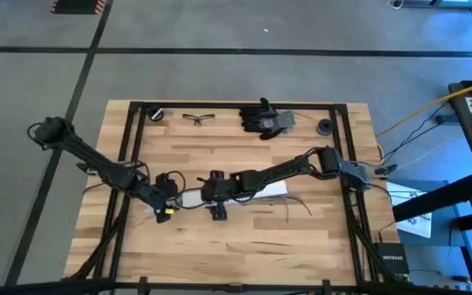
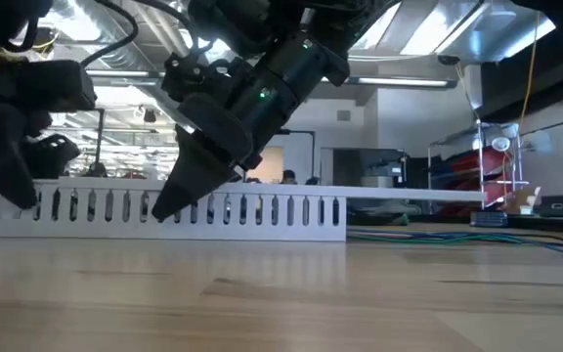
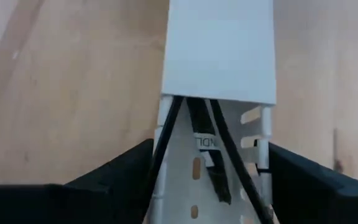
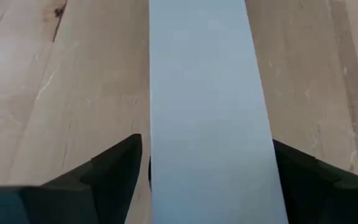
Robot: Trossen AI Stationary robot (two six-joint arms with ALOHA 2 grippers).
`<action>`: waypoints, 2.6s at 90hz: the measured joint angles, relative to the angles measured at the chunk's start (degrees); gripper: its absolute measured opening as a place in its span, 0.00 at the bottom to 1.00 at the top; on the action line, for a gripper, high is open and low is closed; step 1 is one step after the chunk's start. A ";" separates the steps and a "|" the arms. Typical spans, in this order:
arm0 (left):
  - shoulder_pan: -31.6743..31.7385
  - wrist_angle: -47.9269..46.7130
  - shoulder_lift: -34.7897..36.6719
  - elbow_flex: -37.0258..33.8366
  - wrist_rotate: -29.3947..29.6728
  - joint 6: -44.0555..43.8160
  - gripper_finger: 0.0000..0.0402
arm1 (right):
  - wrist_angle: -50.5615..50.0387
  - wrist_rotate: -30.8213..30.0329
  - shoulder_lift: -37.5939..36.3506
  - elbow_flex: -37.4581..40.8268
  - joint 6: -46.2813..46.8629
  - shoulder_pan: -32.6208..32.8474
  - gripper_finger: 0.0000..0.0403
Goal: Ziptie cables
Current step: Close the white cable duct
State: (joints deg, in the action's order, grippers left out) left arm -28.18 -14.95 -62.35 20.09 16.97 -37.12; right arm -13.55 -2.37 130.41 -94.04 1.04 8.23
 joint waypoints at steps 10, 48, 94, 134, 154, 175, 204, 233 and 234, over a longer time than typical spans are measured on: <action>0.04 0.13 -0.07 0.00 1.21 0.57 0.60 | 0.76 0.00 0.00 0.00 -0.04 -0.02 0.71; 0.01 1.32 -0.07 -0.02 7.59 -1.47 0.59 | 1.01 5.13 -2.00 0.09 -2.64 -2.39 0.71; 0.00 0.84 -0.07 -0.04 9.65 -2.18 0.59 | 11.88 13.50 -7.21 9.76 -3.05 -5.38 0.71; 0.11 0.91 -0.07 -0.02 9.91 -2.10 0.59 | 40.57 11.27 -12.55 24.42 -0.44 -6.12 0.71; 0.11 0.88 -0.07 -0.02 10.23 -2.77 0.59 | 42.71 7.31 -12.50 24.25 -1.66 -6.03 0.71; 0.11 0.86 -0.07 -0.02 10.34 -2.93 0.59 | 43.79 2.99 -12.50 24.21 -3.93 -6.01 0.71; 0.11 0.86 -0.07 -0.02 10.36 -3.03 0.59 | 42.91 3.39 -12.50 24.20 -1.55 -6.01 0.71; 0.11 0.86 -0.07 -0.02 10.36 -3.31 0.59 | 42.59 3.41 -12.46 24.20 -0.61 -6.01 0.71; 0.11 0.86 -0.07 -0.02 10.36 -3.33 0.59 | 42.57 3.42 -12.46 24.20 -0.38 -6.01 0.71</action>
State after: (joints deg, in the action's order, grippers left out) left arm -28.08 -14.09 -62.41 20.08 27.33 -40.46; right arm 29.02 1.05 117.95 -69.84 0.66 2.22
